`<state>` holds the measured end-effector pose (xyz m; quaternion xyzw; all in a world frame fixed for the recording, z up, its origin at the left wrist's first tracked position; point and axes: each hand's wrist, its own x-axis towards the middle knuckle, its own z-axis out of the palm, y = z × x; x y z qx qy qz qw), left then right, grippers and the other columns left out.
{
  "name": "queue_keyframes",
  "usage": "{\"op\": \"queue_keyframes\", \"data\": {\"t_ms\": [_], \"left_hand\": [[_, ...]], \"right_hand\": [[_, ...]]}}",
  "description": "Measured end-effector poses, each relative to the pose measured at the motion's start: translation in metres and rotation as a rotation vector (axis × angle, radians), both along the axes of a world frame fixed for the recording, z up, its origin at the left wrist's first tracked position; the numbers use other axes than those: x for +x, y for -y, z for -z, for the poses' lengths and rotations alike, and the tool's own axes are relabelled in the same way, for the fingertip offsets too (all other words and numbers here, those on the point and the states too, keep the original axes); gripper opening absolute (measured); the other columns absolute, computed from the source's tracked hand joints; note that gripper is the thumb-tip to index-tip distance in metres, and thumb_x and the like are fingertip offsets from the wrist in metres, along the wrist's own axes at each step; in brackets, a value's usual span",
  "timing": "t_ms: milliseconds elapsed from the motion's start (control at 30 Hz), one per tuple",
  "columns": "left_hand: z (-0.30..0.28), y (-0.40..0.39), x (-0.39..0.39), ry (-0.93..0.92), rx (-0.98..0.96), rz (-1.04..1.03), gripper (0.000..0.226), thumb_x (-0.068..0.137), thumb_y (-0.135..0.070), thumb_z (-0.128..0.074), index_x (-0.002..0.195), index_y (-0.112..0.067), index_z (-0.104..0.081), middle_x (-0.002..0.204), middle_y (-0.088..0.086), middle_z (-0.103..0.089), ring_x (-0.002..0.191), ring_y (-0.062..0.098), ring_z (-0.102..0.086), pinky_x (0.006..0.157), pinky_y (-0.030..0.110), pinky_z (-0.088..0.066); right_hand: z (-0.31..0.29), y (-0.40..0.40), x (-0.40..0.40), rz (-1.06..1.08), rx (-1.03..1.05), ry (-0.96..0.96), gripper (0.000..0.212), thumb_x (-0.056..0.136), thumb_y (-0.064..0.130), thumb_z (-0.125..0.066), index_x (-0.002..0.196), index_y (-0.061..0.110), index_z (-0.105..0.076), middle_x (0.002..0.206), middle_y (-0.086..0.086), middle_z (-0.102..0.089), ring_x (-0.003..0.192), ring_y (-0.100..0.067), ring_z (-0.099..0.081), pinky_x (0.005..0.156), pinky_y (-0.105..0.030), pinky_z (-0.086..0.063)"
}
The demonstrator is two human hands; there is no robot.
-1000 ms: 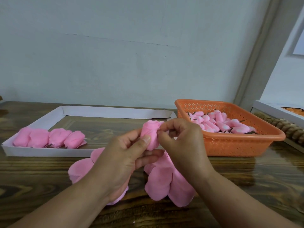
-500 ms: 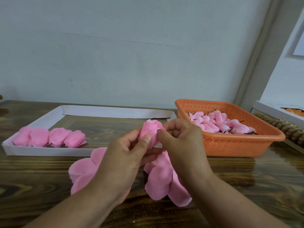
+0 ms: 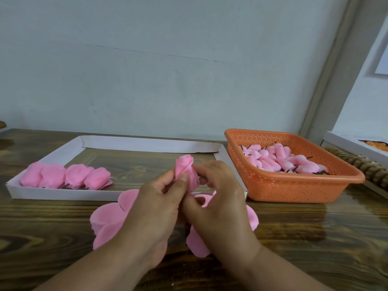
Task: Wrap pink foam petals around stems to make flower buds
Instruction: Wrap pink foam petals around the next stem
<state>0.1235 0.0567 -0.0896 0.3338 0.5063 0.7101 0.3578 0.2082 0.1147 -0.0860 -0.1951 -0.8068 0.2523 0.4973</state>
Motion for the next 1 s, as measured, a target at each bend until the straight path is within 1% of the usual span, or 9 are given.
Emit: {"op": "queue_keyframes", "data": {"t_ms": [100, 300, 400, 567, 633, 733, 800, 900, 1000], "left_hand": [[0.000, 0.001, 0.001, -0.047, -0.088, -0.012, 0.021, 0.084, -0.042, -0.056, 0.096, -0.040, -0.073, 0.084, -0.003, -0.075, 0.069, 0.011, -0.071, 0.052, 0.024, -0.053], [0.000, 0.003, 0.002, -0.101, -0.076, 0.032, 0.021, 0.090, -0.043, -0.052, 0.093, -0.041, -0.073, 0.084, 0.003, -0.075, 0.079, 0.023, -0.070, 0.067, 0.036, -0.058], [-0.004, 0.004, -0.001, 0.006, -0.009, 0.189, 0.030, 0.080, -0.046, -0.058, 0.098, -0.029, -0.074, 0.093, 0.008, -0.075, 0.082, 0.024, -0.072, 0.065, 0.036, -0.055], [-0.005, 0.001, -0.009, 0.133, 0.090, 0.341, 0.030, 0.079, -0.031, -0.068, 0.096, -0.008, -0.073, 0.114, 0.020, -0.068, 0.107, 0.026, -0.065, 0.093, 0.042, -0.051], [-0.004, 0.000, -0.012, 0.204, 0.126, 0.401, 0.030, 0.074, -0.028, -0.069, 0.091, -0.004, -0.068, 0.114, 0.026, -0.064, 0.106, 0.029, -0.063, 0.092, 0.042, -0.053], [-0.004, 0.002, -0.015, 0.268, 0.189, 0.496, 0.019, 0.073, -0.021, -0.079, 0.086, -0.008, -0.074, 0.095, 0.014, -0.070, 0.093, 0.021, -0.069, 0.077, 0.032, -0.057], [-0.004, 0.002, -0.016, 0.275, 0.185, 0.524, 0.023, 0.075, -0.021, -0.074, 0.094, -0.009, -0.076, 0.097, 0.012, -0.072, 0.096, 0.020, -0.070, 0.077, 0.030, -0.056], [-0.003, -0.001, -0.017, 0.189, 0.161, 0.481, 0.026, 0.084, -0.029, -0.060, 0.100, -0.015, -0.075, 0.107, 0.011, -0.072, 0.105, 0.022, -0.067, 0.088, 0.036, -0.055], [-0.003, -0.005, -0.017, 0.238, 0.136, 0.350, 0.024, 0.085, -0.035, -0.060, 0.083, -0.019, -0.077, 0.091, 0.006, -0.073, 0.094, 0.019, -0.069, 0.089, 0.035, -0.053]], "right_hand": [[0.008, -0.001, -0.005, 0.099, 0.126, -0.004, 0.013, 0.074, 0.008, -0.067, 0.086, 0.009, -0.063, 0.083, -0.001, -0.056, 0.078, -0.016, -0.053, 0.067, -0.032, -0.047], [0.000, -0.006, -0.001, 0.173, 0.258, -0.063, 0.006, 0.074, 0.009, -0.068, 0.078, 0.006, -0.064, 0.073, -0.002, -0.057, 0.069, -0.018, -0.052, 0.064, -0.031, -0.043], [-0.008, -0.003, 0.006, 0.058, 0.098, -0.077, 0.007, 0.079, 0.017, -0.071, 0.081, 0.013, -0.066, 0.073, 0.003, -0.060, 0.071, -0.015, -0.056, 0.064, -0.031, -0.047], [-0.020, -0.005, 0.015, -0.219, -0.338, -0.078, 0.024, 0.071, 0.004, -0.073, 0.087, 0.015, -0.060, 0.078, 0.001, -0.066, 0.070, -0.010, -0.063, 0.064, -0.023, -0.053], [-0.023, -0.006, 0.016, -0.310, -0.434, -0.053, 0.033, 0.070, -0.009, -0.071, 0.091, 0.012, -0.056, 0.081, -0.006, -0.066, 0.071, -0.014, -0.061, 0.067, -0.029, -0.053], [-0.022, -0.004, 0.015, -0.426, -0.507, -0.021, 0.040, 0.070, -0.017, -0.069, 0.093, 0.011, -0.053, 0.082, -0.009, -0.067, 0.074, -0.017, -0.061, 0.072, -0.037, -0.053], [-0.021, -0.003, 0.015, -0.458, -0.523, -0.019, 0.040, 0.069, -0.016, -0.072, 0.094, 0.009, -0.053, 0.083, -0.013, -0.069, 0.075, -0.025, -0.063, 0.075, -0.048, -0.053], [-0.016, -0.001, 0.011, -0.355, -0.438, -0.029, 0.033, 0.069, -0.008, -0.075, 0.090, 0.010, -0.056, 0.083, -0.011, -0.069, 0.078, -0.030, -0.066, 0.074, -0.051, -0.054], [-0.008, -0.001, 0.008, -0.137, -0.060, 0.006, 0.018, 0.073, 0.007, -0.076, 0.083, 0.010, -0.061, 0.085, 0.001, -0.066, 0.076, -0.014, -0.062, 0.069, -0.036, -0.052]]}}
